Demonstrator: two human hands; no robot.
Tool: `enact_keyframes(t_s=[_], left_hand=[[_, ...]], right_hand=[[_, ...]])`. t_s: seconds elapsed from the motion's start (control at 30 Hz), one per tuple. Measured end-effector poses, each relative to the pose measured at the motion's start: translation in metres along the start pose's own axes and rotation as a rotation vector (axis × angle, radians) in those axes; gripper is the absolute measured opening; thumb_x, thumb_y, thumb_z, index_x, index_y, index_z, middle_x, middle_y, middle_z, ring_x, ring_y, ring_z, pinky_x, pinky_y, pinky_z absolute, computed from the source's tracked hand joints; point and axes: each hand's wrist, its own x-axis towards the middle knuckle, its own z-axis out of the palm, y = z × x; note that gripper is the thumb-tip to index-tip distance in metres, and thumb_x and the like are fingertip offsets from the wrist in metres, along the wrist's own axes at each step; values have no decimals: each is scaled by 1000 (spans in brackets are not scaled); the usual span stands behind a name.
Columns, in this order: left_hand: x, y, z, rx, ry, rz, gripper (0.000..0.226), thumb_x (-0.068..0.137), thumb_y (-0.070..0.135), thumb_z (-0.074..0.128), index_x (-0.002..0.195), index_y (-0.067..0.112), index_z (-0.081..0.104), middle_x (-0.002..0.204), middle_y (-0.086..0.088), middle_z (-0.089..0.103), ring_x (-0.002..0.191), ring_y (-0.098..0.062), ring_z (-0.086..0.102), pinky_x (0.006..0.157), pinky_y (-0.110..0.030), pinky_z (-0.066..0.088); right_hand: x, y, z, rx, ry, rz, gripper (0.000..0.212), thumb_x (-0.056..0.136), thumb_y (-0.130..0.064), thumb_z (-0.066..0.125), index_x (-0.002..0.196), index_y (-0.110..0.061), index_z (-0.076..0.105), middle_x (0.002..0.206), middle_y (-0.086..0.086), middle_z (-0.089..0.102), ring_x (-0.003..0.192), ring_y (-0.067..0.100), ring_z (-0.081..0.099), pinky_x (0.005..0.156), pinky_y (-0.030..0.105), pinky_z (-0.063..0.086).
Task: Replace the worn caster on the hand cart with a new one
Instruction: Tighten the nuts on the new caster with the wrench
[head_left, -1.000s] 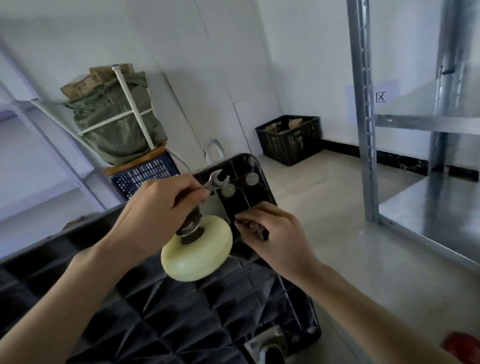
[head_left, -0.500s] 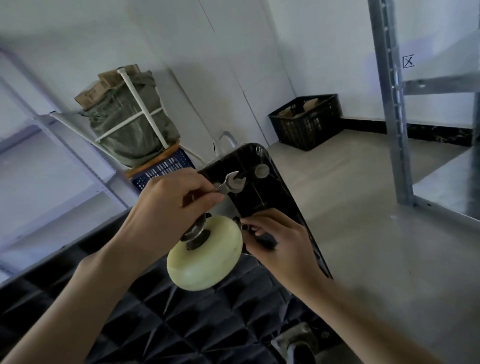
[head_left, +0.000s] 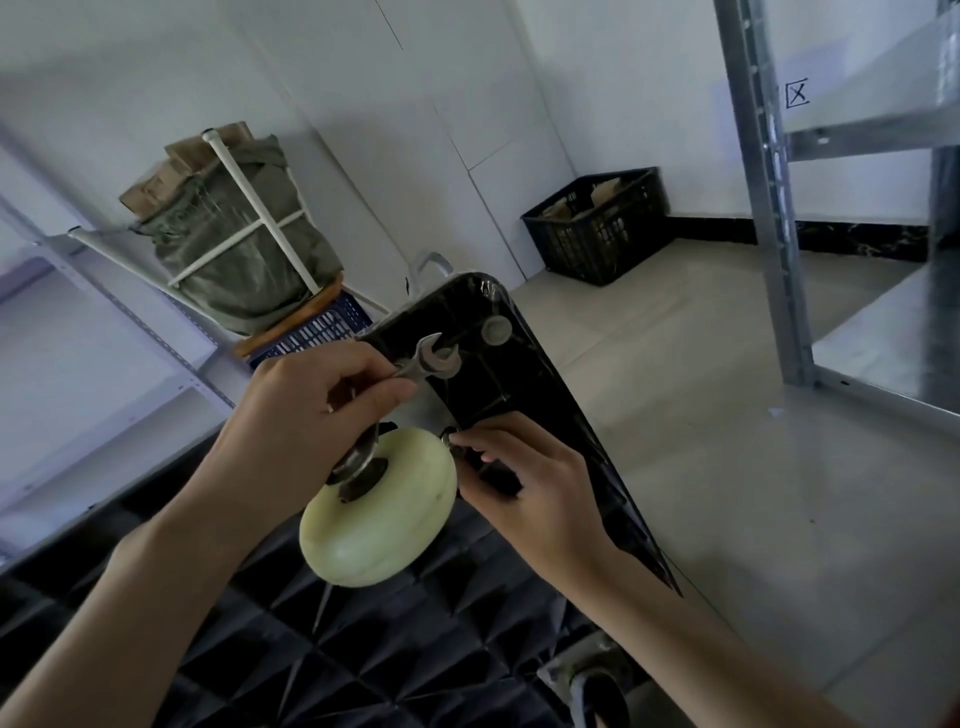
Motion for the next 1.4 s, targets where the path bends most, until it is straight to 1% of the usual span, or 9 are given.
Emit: enact_keyframes(t_s=[0.27, 0.47, 0.63, 0.8, 0.87, 0.97, 1.1, 1.27, 1.4], left_hand=[[0, 0, 1, 7, -21, -13, 12, 91, 37, 67, 80, 32, 68, 73, 19, 64, 66, 1, 59, 58, -5, 37], [1, 2, 1, -3, -37, -14, 14, 90, 37, 67, 77, 34, 66, 68, 19, 63, 62, 0, 58, 59, -18, 36], [0, 3, 1, -9, -38, -20, 13, 91, 36, 66, 78, 32, 67, 66, 20, 62, 61, 2, 57, 57, -14, 33], [-1, 4, 1, -22, -36, -30, 14, 92, 34, 67, 77, 32, 66, 60, 21, 60, 57, 2, 55, 57, -22, 33], [-1, 5, 1, -15, -35, -33, 14, 91, 34, 67, 78, 32, 66, 59, 22, 59, 56, 3, 54, 57, -21, 32], [-1, 4, 1, -18, -35, -36, 14, 91, 34, 67, 78, 31, 66, 58, 21, 58, 56, 2, 54, 55, -17, 32], [0, 4, 1, -41, -41, -36, 15, 91, 35, 67, 77, 30, 66, 57, 18, 59, 54, -1, 53, 57, -23, 34], [0, 3, 1, -36, -50, -34, 14, 91, 35, 66, 78, 32, 65, 58, 19, 59, 54, 0, 54, 58, -25, 34], [-1, 2, 2, -43, -41, -37, 13, 91, 35, 66, 78, 31, 67, 58, 17, 59, 54, -1, 53, 58, -26, 35]], right_hand=[[-2, 3, 8, -11, 22, 25, 15, 88, -12, 80, 101, -7, 78, 98, 1, 72, 84, 11, 67, 74, 25, 57], [-1, 2, 12, -29, 69, 32, 15, 85, -12, 83, 98, -7, 78, 95, 2, 71, 83, 8, 66, 75, 19, 56], [-3, 1, 15, -48, 80, 39, 14, 86, -16, 82, 96, -8, 77, 92, 0, 71, 78, 11, 66, 69, 25, 56], [-2, 1, 14, -76, 89, -4, 12, 84, -11, 82, 94, -6, 77, 91, 1, 73, 79, 10, 66, 72, 22, 57], [-2, 0, 14, -96, 96, -22, 12, 83, -10, 83, 92, -6, 77, 90, 1, 73, 78, 11, 66, 71, 22, 56], [-2, -1, 15, -97, 100, -18, 11, 86, -16, 80, 90, -7, 77, 88, 0, 72, 76, 11, 65, 68, 23, 56], [0, -3, 16, -96, 112, 38, 19, 88, -26, 79, 87, -8, 74, 86, -1, 70, 75, 9, 64, 65, 23, 54], [-3, -3, 13, -93, 55, 36, 15, 90, -22, 78, 99, -10, 75, 93, -1, 69, 83, 11, 64, 69, 26, 55], [-3, -1, 13, -98, 50, 19, 15, 91, -22, 78, 101, -11, 77, 94, 1, 68, 82, 13, 63, 69, 27, 55]])
